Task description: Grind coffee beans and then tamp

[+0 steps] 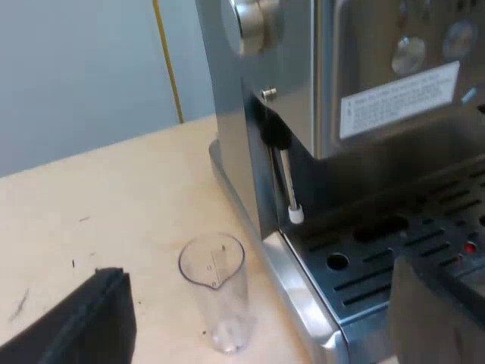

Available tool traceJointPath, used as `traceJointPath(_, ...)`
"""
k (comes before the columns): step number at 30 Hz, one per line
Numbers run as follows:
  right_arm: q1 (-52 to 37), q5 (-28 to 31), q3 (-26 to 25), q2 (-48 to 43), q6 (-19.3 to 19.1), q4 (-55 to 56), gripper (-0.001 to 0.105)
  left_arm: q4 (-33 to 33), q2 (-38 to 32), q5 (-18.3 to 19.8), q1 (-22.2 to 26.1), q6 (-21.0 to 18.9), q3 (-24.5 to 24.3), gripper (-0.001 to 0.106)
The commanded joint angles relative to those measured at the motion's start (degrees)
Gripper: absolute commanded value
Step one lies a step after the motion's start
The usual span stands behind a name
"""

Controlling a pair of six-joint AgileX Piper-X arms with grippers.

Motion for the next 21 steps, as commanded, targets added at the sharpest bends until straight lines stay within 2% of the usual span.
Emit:
traceJointPath(1, -2.76, -1.23, -0.6, -3.13, -3.08, 1.89, 0.06, 1.53, -3.0, 0.26, 0.0, -0.67, -0.44, 0.07)
traceJointPath(4, -3.53, -1.6, -0.6, -6.12, -4.82, 3.17, 0.06, 2.45, -6.3, 0.26, 0.0, -0.67, -0.44, 0.07)
traceJointPath(21, -3.49, -1.6, 0.14, -25.16, -5.77, 9.39, 0.06, 14.61, -25.59, 0.26, 0.0, -0.67, -0.44, 0.07)
